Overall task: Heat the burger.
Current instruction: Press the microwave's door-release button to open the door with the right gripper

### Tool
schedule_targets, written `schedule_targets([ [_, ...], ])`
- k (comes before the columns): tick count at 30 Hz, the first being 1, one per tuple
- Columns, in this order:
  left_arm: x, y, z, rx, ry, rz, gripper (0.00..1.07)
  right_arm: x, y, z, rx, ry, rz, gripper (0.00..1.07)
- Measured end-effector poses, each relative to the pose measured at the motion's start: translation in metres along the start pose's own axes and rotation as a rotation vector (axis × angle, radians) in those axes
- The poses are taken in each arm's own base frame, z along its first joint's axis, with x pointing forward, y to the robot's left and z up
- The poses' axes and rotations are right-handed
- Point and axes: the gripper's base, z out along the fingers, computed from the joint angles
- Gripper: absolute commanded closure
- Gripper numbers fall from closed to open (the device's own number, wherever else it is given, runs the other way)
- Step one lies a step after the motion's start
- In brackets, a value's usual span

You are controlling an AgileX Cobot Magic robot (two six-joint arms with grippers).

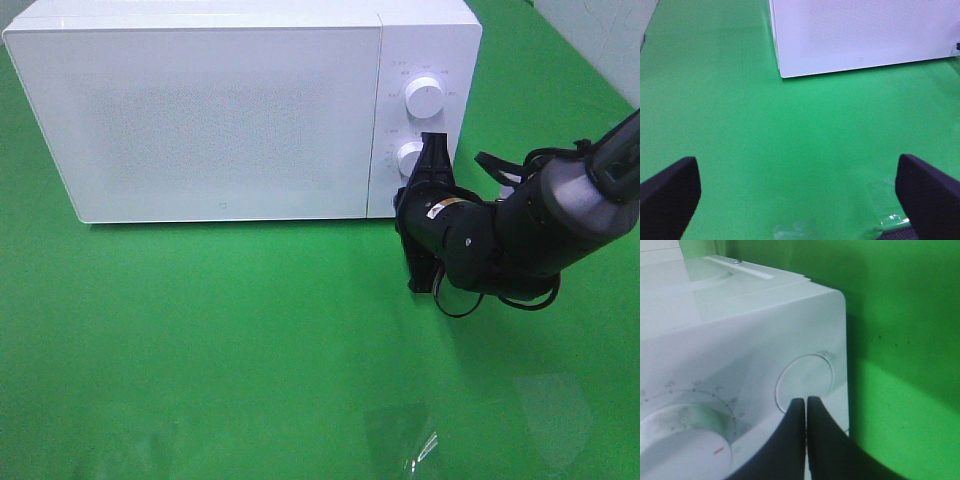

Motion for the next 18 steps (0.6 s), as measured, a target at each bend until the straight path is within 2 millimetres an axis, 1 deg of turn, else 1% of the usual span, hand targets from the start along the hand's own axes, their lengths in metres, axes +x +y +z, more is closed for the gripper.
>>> schedule_targets([
  [10, 0.0, 0.0, 0.0, 0.0, 0.0, 0.0, 0.09, -0.011, 0.003, 0.004, -0.01, -0.051, 0.031, 1.07],
  [13, 0.0, 0.0, 0.0, 0.0, 0.0, 0.0, 0.09, -0.011, 0.003, 0.004, -0.012, -0.054, 0.03, 1.07],
  [18, 0.0, 0.0, 0.0, 0.0, 0.0, 0.0, 0.09, -0.009, -0.001, 0.01, -0.005, -0.054, 0.027, 1.07],
])
